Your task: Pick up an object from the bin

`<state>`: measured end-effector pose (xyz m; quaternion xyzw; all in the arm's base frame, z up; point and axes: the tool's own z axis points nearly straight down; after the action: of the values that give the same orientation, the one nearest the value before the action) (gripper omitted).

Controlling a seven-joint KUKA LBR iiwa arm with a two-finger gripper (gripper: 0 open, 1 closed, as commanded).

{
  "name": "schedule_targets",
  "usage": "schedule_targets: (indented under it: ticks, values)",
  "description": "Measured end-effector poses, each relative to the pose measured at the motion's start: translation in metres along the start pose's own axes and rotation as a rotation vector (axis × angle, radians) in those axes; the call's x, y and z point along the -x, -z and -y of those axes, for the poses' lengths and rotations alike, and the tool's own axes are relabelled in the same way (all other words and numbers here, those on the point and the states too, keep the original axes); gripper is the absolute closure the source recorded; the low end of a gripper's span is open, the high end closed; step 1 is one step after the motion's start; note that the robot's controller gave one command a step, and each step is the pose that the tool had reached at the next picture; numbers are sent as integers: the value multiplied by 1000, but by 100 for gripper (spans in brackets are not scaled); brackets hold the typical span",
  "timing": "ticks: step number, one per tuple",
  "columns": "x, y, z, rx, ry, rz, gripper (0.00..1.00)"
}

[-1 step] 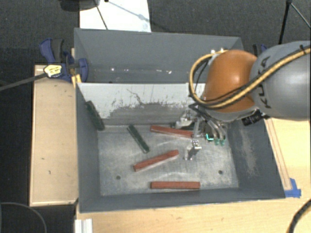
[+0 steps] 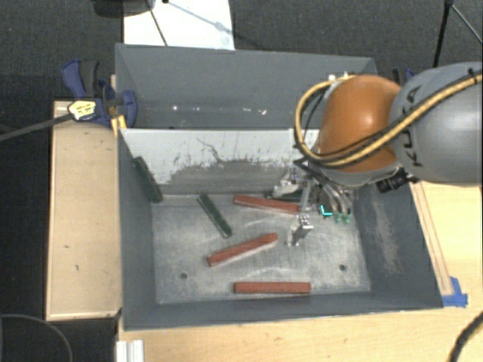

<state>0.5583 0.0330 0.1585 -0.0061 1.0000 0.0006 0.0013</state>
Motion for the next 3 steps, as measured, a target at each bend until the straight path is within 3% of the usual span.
schedule_targets:
  ticks: [1, 2, 3]
  values:
    - [-10, -74, -24, 0, 183, -3, 100]
    - [-10, -74, -24, 0, 182, -3, 100]
    - [-14, 39, -15, 0, 261, -1, 100]
